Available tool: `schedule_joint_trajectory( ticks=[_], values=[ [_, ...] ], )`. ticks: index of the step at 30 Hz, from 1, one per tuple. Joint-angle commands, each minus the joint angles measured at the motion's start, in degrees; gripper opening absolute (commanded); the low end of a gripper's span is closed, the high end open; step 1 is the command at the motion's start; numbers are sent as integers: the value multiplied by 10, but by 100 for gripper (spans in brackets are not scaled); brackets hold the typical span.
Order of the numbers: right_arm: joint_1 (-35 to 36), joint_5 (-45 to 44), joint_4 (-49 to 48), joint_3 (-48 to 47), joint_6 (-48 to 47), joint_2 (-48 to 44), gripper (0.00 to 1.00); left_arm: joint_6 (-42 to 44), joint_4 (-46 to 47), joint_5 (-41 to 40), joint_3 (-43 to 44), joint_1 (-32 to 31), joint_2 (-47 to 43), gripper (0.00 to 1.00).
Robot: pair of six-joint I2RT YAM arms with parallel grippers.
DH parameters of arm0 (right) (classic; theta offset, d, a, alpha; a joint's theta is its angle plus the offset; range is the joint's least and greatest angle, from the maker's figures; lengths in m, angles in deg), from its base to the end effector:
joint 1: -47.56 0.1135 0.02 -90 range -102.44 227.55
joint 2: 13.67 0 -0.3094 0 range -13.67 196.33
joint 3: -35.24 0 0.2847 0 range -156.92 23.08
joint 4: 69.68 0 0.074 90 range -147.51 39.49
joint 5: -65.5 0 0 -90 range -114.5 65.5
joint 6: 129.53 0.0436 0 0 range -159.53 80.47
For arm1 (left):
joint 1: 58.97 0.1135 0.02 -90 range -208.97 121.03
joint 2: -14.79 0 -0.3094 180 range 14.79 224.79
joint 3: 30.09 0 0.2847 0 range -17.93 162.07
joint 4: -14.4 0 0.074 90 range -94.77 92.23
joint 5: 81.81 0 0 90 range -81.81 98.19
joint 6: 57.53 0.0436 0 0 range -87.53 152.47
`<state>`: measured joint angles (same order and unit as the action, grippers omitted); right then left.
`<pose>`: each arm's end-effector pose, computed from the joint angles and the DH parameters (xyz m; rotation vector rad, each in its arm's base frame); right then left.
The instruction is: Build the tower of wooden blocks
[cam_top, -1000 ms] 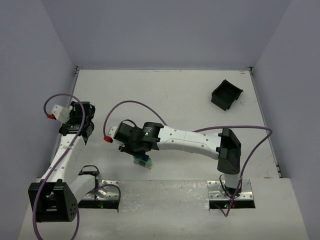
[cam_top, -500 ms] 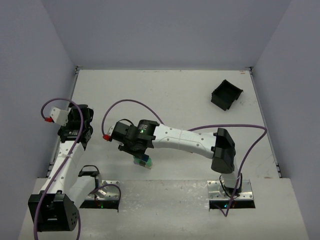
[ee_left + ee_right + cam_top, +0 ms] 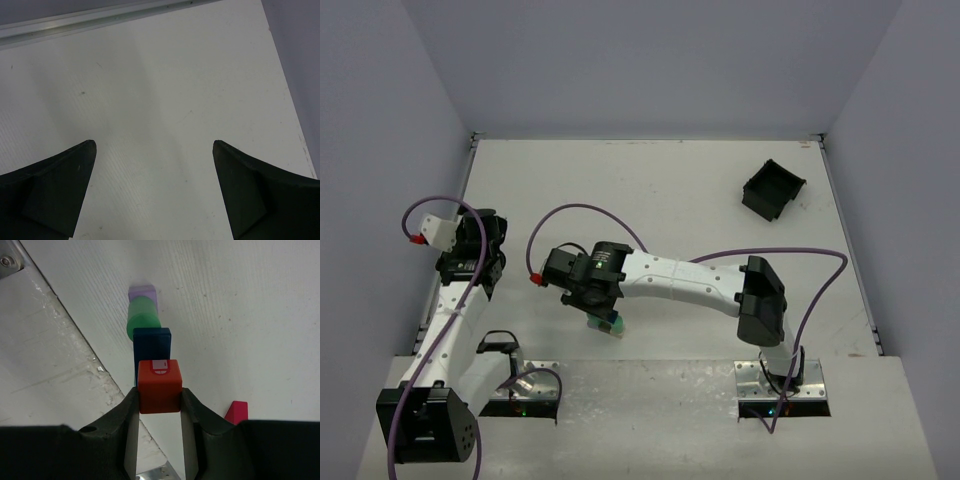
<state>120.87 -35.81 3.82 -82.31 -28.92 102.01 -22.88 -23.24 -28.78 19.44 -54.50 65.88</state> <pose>0.1447 0.4529 0.2908 -1.4039 2.3897 0.0955 0.1920 0.0413 0.2777 -1.3238 1.6388 0.2037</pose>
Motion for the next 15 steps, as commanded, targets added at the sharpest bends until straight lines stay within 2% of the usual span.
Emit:
schedule_joint_trajectory(
  ticks=[1,15],
  values=[
    [2,2,-2,-27,7,2,32,3,14,0,-5,4,-9,100],
    [1,15,-18,-20,10,1,32,7,17,9,-6,3,-10,100]
  ],
)
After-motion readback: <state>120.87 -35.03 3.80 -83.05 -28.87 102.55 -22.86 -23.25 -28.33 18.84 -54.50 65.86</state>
